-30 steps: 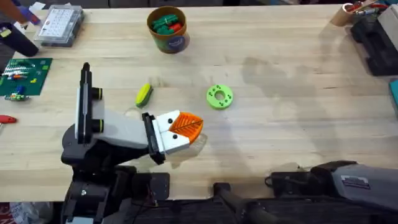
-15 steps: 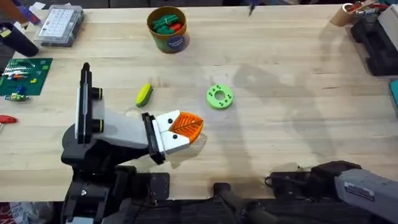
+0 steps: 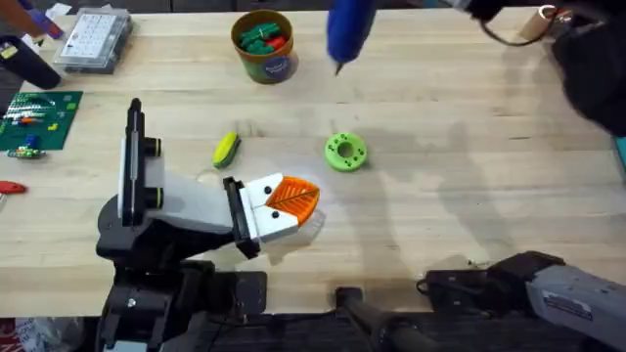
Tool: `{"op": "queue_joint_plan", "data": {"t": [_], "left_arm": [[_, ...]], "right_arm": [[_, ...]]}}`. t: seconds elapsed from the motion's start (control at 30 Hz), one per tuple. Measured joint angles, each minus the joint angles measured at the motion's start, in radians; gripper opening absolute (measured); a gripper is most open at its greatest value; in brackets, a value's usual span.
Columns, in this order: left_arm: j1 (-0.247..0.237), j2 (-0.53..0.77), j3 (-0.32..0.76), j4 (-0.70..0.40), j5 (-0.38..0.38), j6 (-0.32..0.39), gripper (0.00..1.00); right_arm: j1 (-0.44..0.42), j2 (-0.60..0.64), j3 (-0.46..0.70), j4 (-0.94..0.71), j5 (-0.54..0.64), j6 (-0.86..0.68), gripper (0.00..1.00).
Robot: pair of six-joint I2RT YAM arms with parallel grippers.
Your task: Pick up the gripper from the table and insert it into the empty holder that is missing its gripper. Then pick up a screw, insert it into the mounting hole, and use the screwdriver to tighten it. Finally, clean up the table by picking up the vegetable and placing it into the bucket.
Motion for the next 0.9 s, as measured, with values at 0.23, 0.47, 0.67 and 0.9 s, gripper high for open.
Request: {"op": "queue_joint_plan", "data": {"t": [0.23,0.47,0.67,0.9], "left_arm": [[0.0,0.0,0.0,0.0,0.0,0.0,0.004],[0.0,0.0,0.0,0.0,0.0,0.0,0.004],[0.0,0.0,0.0,0.0,0.0,0.0,0.004],[0.0,0.0,0.0,0.0,0.0,0.0,0.004]], "right_arm": [[0.114,0.0,-0.07,0.198,-0.017,0.114,0.022],[0.191,0.0,-0.089,0.244,-0.021,0.146,0.022],[0.241,0.0,-0.119,0.263,-0.024,0.151,0.022],[0.276,0.0,-0.121,0.263,-0.024,0.15,0.022]]}}
